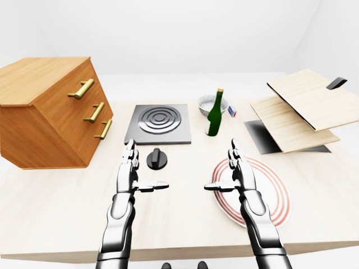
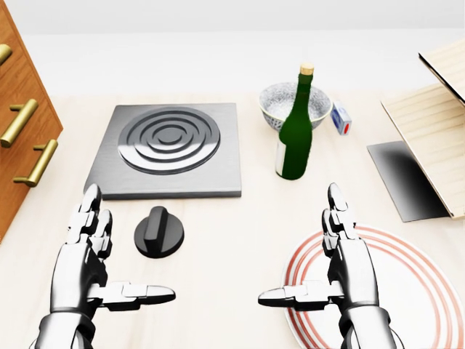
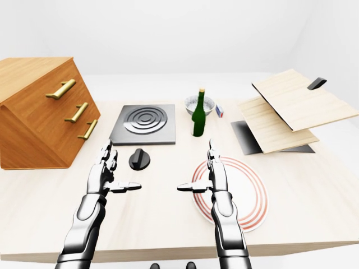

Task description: Turn on the stove.

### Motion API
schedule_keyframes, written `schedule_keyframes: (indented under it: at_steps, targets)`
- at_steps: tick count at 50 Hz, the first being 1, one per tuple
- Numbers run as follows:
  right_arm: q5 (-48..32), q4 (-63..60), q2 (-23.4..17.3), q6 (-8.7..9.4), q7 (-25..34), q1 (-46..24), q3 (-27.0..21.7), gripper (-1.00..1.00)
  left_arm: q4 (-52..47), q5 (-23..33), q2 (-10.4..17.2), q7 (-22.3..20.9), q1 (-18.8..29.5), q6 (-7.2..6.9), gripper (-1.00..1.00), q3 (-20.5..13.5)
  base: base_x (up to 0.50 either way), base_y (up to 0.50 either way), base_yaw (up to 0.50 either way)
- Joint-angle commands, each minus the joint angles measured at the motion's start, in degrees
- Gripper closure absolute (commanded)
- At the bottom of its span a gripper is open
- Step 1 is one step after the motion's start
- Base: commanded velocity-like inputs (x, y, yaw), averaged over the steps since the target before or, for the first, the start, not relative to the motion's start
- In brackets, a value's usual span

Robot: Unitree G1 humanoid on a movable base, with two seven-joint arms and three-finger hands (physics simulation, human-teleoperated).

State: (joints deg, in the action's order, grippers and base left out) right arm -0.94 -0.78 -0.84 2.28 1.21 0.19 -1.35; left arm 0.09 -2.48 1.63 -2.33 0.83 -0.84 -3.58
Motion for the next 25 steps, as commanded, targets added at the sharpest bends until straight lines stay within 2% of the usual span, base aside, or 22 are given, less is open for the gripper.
schedule_keyframes:
  at_steps: [1, 3, 4, 8, 11, 16, 25]
  targets:
    - [-0.07, 0.00, 0.03, -0.12, -0.05, 0.04, -0.05, -1.00, 0.20, -0.13, 0.07, 0.00, 0.11, 0.09, -1.00, -0.10, 0.36, 0.00, 0.00]
    - [0.19, 0.05, 0.16, -0.87, -0.29, 0.12, -0.21, -1.00, 0.30, -0.16, 0.07, 0.02, 0.18, 0.09, -1.00, -0.14, 0.33, 0.02, 0.00]
    - [1.74, -1.26, -0.01, -0.61, 1.68, 1.03, -0.07, -1.00, 0.38, -0.16, 0.08, 0.04, 0.24, 0.10, -1.00, -0.14, 0.00, 0.00, 0.00]
    - [1.31, -0.99, 0.04, -1.02, 1.14, 0.90, -0.22, -1.00, 1.43, -0.05, 0.09, 0.18, 0.73, 0.47, -1.00, -0.13, 0.00, 0.00, 0.00]
    - [1.38, -1.04, 0.03, -0.80, 1.12, 0.85, -0.26, -1.00, 2.09, 0.18, 0.05, 0.32, 0.97, 0.74, -1.00, 0.03, 0.00, 0.00, 0.00]
    - [1.54, -0.80, -0.02, -0.59, 1.10, 0.55, -0.37, -1.00, 5.63, 0.86, -0.02, 0.80, 2.38, 2.07, -1.00, 0.46, 0.00, 0.00, 0.00]
    - [1.92, -1.07, -0.13, 0.22, 0.93, 0.25, -0.69, -1.00, 9.42, 1.80, -0.22, 1.06, 3.43, 2.92, -1.00, 1.24, 0.00, 0.00, 0.00]
